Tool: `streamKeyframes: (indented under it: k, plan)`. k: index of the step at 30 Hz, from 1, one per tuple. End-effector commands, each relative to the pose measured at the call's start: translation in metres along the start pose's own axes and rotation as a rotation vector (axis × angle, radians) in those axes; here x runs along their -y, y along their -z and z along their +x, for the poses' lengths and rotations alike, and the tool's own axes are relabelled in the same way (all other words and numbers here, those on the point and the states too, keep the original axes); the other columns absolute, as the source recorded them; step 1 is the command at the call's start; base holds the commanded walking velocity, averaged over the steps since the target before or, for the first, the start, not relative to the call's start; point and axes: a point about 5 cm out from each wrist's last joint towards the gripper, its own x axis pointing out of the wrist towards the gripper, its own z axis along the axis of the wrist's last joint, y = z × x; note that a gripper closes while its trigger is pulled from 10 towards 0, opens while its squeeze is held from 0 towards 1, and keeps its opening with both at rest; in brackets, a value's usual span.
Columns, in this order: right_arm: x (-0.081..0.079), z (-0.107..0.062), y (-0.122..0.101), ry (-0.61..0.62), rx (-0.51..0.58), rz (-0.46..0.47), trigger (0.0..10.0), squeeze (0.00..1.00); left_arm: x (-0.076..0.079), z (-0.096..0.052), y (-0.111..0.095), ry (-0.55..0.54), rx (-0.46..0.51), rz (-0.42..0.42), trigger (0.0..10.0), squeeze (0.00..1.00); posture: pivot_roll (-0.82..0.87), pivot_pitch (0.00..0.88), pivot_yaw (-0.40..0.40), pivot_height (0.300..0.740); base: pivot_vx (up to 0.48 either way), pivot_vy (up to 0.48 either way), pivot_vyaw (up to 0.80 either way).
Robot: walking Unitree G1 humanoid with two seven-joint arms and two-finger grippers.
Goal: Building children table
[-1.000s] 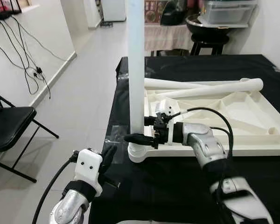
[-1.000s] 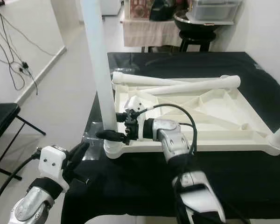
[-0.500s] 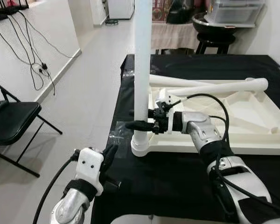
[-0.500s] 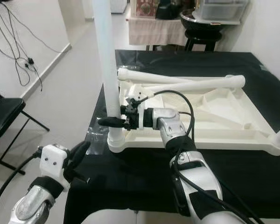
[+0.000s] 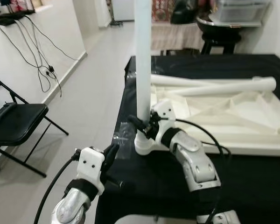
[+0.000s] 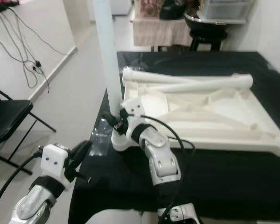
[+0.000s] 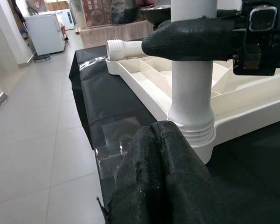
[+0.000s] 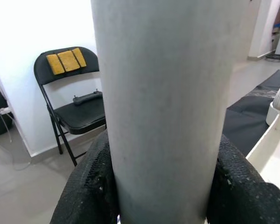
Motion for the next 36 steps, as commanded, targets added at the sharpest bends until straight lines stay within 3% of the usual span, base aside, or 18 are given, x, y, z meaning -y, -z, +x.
streamKeyframes:
  k: [1,2,5,6,8,9,10,11,12,16,17,18,25,26,36]
  plan:
    - [0.009,-0.005,0.034,0.05,-0.15,0.05,0.0,0.0,-0.002,0.0,0.001,0.003,-0.014,0.002,10.0,0.0,0.03,0.096,0.013,0.74,0.0,0.0,0.0]
    - [0.01,-0.004,0.033,0.05,-0.149,0.042,10.0,0.0,-0.002,0.0,0.001,-0.005,-0.011,0.01,10.0,0.0,0.03,0.095,0.011,0.74,0.0,0.0,0.0]
    - [0.009,-0.003,0.03,0.049,-0.128,0.055,10.0,0.0,-0.003,0.0,0.001,-0.017,-0.008,0.019,10.0,0.0,0.03,0.095,0.011,0.74,0.0,0.0,0.0]
    - [0.009,-0.002,0.028,0.041,-0.117,0.063,10.0,1.0,-0.002,0.001,0.001,-0.017,-0.009,0.019,10.0,0.0,0.04,0.088,0.009,0.74,0.0,0.0,0.0]
    - [0.005,-0.001,0.018,0.029,-0.091,0.099,10.0,1.0,-0.002,0.001,0.001,-0.013,-0.011,0.018,10.0,0.0,0.04,0.086,0.009,0.74,0.0,0.0,0.0]
    - [0.001,0.003,0.012,-0.059,-0.057,0.113,10.0,1.0,-0.002,0.002,0.002,-0.011,-0.012,0.014,10.0,0.0,0.03,0.078,0.01,0.74,0.0,0.0,0.0]
    - [0.001,0.003,0.012,-0.059,-0.057,0.113,10.0,1.0,-0.002,0.002,0.002,-0.011,-0.012,0.014,10.0,0.0,0.03,0.078,0.01,0.74,0.0,0.0,0.0]
    - [-0.003,0.007,0.005,-0.169,-0.018,0.118,10.0,1.0,-0.001,0.002,0.002,-0.008,-0.012,0.01,10.0,0.0,0.03,0.078,0.01,0.74,0.0,0.0,0.0]
    - [-0.007,0.009,-0.001,-0.373,0.017,0.084,10.0,0.0,0.0,0.003,0.003,-0.004,-0.012,0.006,10.0,0.0,0.04,0.07,0.008,0.74,0.0,0.0,0.0]
    - [-0.005,0.01,-0.004,-0.497,0.02,0.067,10.0,0.0,0.0,0.004,0.003,-0.004,-0.012,0.005,10.0,0.0,0.04,0.068,0.009,0.74,0.0,0.0,0.0]
    - [-0.002,0.009,-0.009,-0.628,0.018,0.029,10.0,0.0,0.001,0.004,0.003,-0.005,-0.012,0.005,10.0,0.0,0.04,0.063,0.007,0.74,0.0,0.0,0.0]
    - [-0.001,0.009,-0.01,-0.669,0.014,0.021,10.0,0.0,0.001,0.004,0.003,-0.006,-0.012,0.005,10.0,0.0,0.04,0.063,0.007,0.74,0.0,0.0,0.0]
    - [0.01,0.016,-0.018,-0.74,-0.002,0.032,10.0,0.0,0.002,0.003,0.004,-0.004,-0.013,0.0,10.0,0.0,0.05,0.061,0.008,0.74,0.0,0.0,0.0]
    - [0.011,0.016,-0.018,-0.745,-0.007,0.044,0.0,0.0,0.002,0.003,0.004,-0.004,-0.013,0.0,10.0,0.0,0.05,0.062,0.007,0.74,0.0,0.0,0.0]
    - [0.025,0.012,-0.011,-0.729,-0.034,0.036,0.0,0.0,0.003,0.002,0.004,-0.001,-0.014,-0.004,10.0,0.0,0.04,0.071,0.009,0.74,0.0,0.0,0.0]
